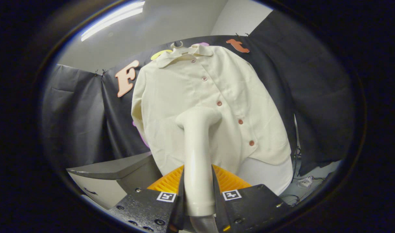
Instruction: Iron the clothes twice with a garment steamer, once on the left side and once on the right side.
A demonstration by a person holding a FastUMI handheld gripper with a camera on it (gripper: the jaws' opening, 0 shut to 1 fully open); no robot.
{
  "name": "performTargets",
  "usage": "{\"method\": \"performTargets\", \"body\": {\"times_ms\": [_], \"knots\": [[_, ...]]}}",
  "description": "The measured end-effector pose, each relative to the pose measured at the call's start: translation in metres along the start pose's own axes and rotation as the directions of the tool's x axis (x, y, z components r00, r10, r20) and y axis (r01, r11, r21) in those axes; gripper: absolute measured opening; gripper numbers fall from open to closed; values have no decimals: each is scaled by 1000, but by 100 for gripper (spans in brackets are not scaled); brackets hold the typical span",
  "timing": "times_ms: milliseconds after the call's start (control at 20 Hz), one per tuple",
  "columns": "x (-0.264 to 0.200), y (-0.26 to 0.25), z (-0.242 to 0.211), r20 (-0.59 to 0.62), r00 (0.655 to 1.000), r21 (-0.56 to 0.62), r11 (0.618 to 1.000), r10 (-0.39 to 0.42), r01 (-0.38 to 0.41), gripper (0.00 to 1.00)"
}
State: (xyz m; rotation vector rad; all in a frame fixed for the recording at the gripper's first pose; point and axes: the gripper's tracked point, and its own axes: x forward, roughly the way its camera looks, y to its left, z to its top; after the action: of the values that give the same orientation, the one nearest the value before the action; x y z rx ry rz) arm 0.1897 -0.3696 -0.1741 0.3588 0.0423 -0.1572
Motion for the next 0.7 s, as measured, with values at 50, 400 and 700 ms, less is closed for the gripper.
{"method": "performTargets", "body": {"times_ms": [50, 400, 700], "knots": [[-2, -3, -5, -8, 1000, -9, 1000, -2, 2, 37], [-15, -23, -48, -72, 997, -31, 999, -14, 12, 37], [-29, -37, -100, -157, 987, -15, 1000, -19, 17, 37]]}}
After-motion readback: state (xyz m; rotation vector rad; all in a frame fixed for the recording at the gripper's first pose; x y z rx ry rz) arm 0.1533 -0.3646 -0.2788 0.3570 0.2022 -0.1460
